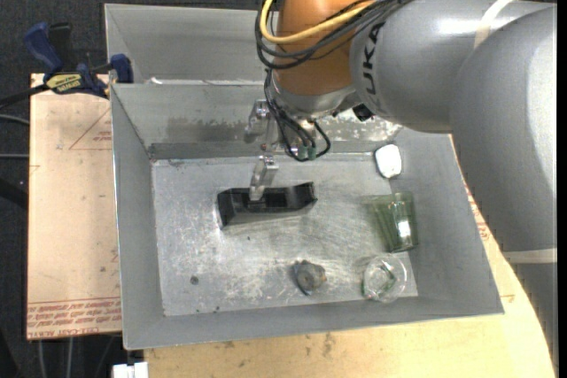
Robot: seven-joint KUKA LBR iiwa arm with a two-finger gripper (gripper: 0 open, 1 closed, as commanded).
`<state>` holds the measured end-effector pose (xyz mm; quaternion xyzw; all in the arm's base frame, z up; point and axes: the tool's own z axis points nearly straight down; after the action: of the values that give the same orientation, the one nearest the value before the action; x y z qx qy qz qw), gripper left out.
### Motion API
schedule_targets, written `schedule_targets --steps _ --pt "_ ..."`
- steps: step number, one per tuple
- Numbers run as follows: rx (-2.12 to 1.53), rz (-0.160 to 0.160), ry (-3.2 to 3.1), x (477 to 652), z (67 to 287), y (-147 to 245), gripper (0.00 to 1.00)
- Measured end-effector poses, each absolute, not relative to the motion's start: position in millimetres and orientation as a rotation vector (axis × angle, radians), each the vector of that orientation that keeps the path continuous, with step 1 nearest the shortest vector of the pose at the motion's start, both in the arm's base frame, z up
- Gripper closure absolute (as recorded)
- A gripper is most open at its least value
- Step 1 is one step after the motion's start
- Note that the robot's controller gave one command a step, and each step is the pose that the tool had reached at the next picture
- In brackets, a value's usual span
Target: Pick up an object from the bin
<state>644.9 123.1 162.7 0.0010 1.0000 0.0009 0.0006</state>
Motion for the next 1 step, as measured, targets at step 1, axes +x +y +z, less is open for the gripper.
schedule_targets --steps 1 --pt "0.003 0.003 3.14 644.9 162.7 123.1 0.0"
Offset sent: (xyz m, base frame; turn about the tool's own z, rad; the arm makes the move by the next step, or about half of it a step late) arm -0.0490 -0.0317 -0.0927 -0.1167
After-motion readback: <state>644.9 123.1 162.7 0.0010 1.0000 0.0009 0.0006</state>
